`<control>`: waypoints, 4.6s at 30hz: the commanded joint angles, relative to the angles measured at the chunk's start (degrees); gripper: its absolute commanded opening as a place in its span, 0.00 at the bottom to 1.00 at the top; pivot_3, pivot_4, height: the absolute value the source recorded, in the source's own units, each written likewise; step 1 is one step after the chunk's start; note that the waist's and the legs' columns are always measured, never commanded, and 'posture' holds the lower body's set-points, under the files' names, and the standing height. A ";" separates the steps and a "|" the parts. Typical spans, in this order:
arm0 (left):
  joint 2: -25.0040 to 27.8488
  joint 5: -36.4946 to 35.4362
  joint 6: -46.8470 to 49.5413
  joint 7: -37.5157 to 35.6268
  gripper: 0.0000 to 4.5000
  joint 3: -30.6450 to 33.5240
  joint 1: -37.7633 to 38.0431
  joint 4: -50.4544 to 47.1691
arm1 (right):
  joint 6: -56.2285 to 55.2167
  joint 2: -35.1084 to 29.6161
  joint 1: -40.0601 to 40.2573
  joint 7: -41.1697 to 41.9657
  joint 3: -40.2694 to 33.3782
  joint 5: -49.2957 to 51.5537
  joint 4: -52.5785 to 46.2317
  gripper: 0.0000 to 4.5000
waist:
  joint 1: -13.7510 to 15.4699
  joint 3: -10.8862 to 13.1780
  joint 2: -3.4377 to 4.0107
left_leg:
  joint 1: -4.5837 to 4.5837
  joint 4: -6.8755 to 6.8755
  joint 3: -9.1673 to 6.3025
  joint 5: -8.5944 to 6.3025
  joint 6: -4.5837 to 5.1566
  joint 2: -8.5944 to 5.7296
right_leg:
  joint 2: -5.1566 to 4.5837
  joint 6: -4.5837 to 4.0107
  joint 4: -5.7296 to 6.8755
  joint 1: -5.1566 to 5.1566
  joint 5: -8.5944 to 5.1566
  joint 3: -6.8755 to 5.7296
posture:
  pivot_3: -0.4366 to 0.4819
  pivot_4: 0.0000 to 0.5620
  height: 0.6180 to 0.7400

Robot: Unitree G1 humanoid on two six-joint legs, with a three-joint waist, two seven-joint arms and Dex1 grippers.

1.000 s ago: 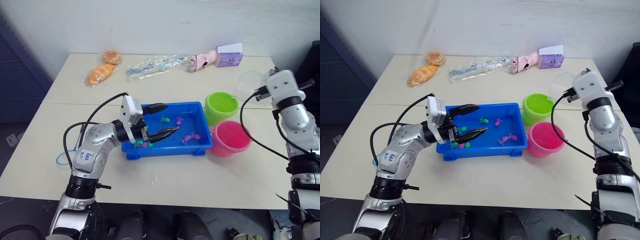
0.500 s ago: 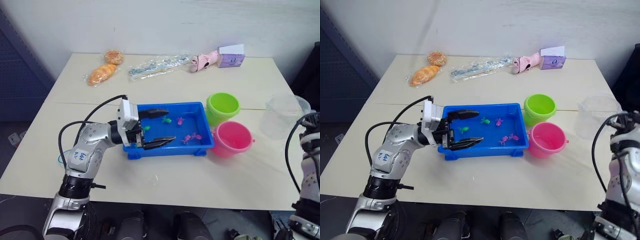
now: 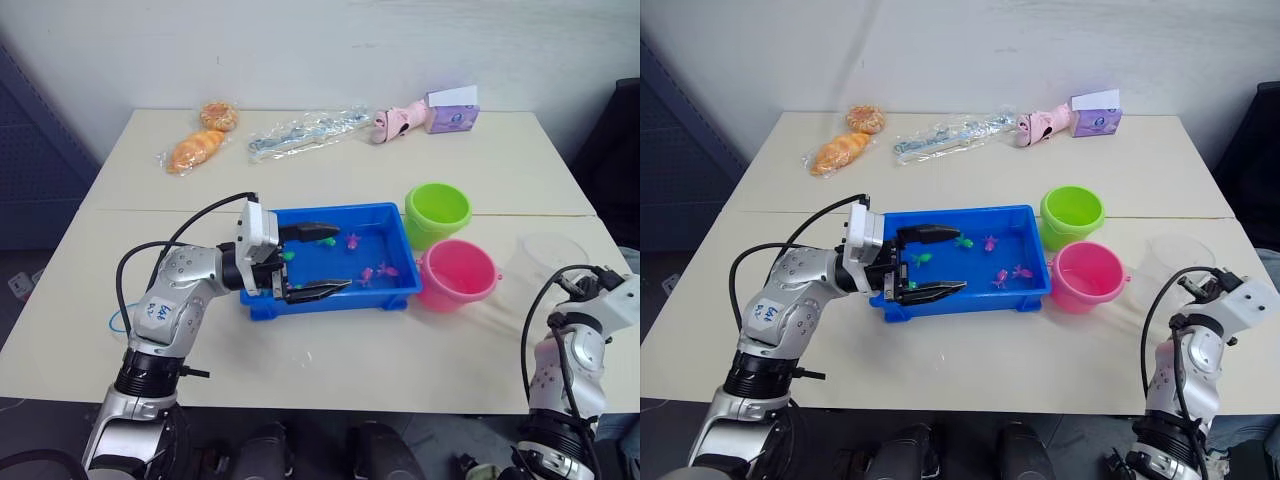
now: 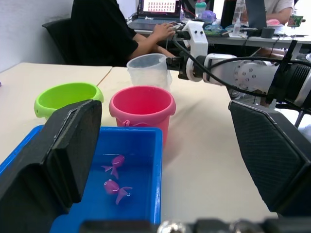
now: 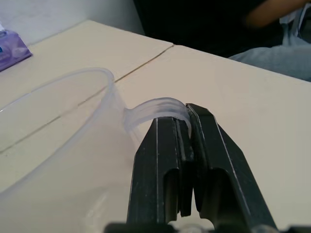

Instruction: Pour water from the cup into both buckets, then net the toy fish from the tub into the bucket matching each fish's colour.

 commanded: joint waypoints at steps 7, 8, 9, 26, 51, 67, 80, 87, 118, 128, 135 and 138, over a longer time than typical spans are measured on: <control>0.72 -1.40 0.31 0.04 1.00 0.83 -0.34 -2.44 | -1.35 1.63 5.72 1.30 0.89 1.52 -3.99 0.52 | 0.17 0.00 0.00 | 0.02 -0.07 -0.03 0.00 0.00 0.00 | 0.00 0.00 0.02 -0.01 0.00 0.01 | 0.48 0.27 1.00; 0.85 -1.40 0.30 -0.02 1.00 0.90 -0.25 -2.44 | -0.40 2.41 7.75 1.08 1.07 2.09 -6.42 0.65 | 0.22 0.00 0.00 | 0.02 -0.09 -0.03 0.00 0.00 0.00 | 0.00 0.00 0.02 -0.01 0.00 0.00 | 0.48 0.27 1.00; 0.98 -1.40 0.27 -0.05 1.00 0.95 -0.07 -2.50 | 0.54 3.14 9.99 0.76 1.41 2.19 -9.06 0.74 | 0.32 0.00 0.01 | 0.00 -0.11 -0.03 0.00 0.00 0.00 | -0.01 0.00 0.01 -0.03 0.00 0.00 | 0.48 0.27 1.00; 16.46 -0.55 -1.74 -4.42 1.00 11.78 15.49 1.09 | 6.40 -4.34 47.12 25.89 8.45 9.18 -48.89 0.99 | 0.04 0.02 0.06 | 0.21 -0.75 0.02 -0.08 0.05 0.01 | -0.05 -0.06 -0.16 -0.13 -0.04 0.09 | 0.48 0.27 1.00; 10.89 1.81 -11.18 19.60 1.00 52.70 50.06 16.70 | -4.34 -24.19 29.84 66.90 21.41 22.12 -48.58 0.99 | 0.66 -0.22 -0.99 | 0.11 -0.82 -0.19 -0.42 0.42 0.03 | -0.24 -0.13 -0.97 0.10 -0.05 -0.14 | 0.48 0.27 1.00; 19.61 10.26 20.49 37.29 1.00 25.96 18.72 17.20 | -6.20 -23.60 25.57 70.05 25.52 17.61 -44.03 0.99 | 0.20 -0.26 -1.05 | 0.18 -0.76 -0.16 -0.39 0.37 0.01 | -0.20 -0.15 -0.57 0.11 -0.03 -0.33 | 0.48 0.27 1.00; 16.54 14.77 17.58 32.64 0.53 17.53 5.48 40.01 | -6.58 -22.64 27.82 67.06 26.04 15.26 -45.84 1.00 | 0.60 -0.27 -1.04 | 0.17 -0.20 -0.17 -0.43 0.30 0.01 | -0.22 -0.13 -0.16 0.14 -0.03 -0.34 | 0.48 0.27 1.00; 18.97 14.18 10.61 27.85 0.01 19.45 3.99 42.17 | -5.58 -23.42 27.39 65.67 25.83 15.54 -46.58 1.00 | 0.58 -0.27 -1.04 | 0.17 -0.06 -0.18 -0.44 0.28 0.01 | -0.24 -0.13 -0.05 0.15 -0.03 -0.31 | 0.48 0.27 1.00; 14.94 9.63 -4.65 -23.99 0.01 -10.80 -17.03 5.45 | 52.69 -35.65 -14.52 45.26 41.60 32.90 -47.07 1.00 | 0.30 0.02 -0.77 | -0.96 0.61 -0.27 -0.27 0.29 0.02 | -0.16 -0.13 0.29 -0.65 -0.01 -0.37 | 0.48 0.27 1.00; 14.41 11.44 -2.98 -23.46 0.00 -11.71 -16.85 5.08 | 55.07 -33.16 -14.59 44.05 40.39 34.90 -47.57 0.94 | 0.26 0.02 -0.77 | -1.00 0.96 -0.30 -0.35 0.43 0.02 | -0.18 -0.09 0.29 -0.60 0.01 -0.35 | 0.48 0.27 1.00; 14.17 11.83 -2.16 -23.10 0.00 -11.62 -16.52 4.97 | 55.37 -32.09 -15.17 43.55 40.91 34.69 -47.39 0.32 | 0.28 0.02 -0.77 | -1.00 0.97 -0.30 -0.35 0.43 0.02 | -0.18 -0.08 0.30 -0.60 0.01 -0.35 | 0.48 0.27 1.00; 13.74 11.78 -2.14 -22.81 0.00 -11.61 -16.05 4.87 | 55.49 -31.87 -15.26 43.57 41.04 34.57 -47.33 0.01 | 0.28 0.02 -0.77 | -1.00 0.97 -0.30 -0.35 0.43 0.02 | -0.18 -0.08 0.30 -0.60 0.01 -0.35 | 0.48 0.27 1.00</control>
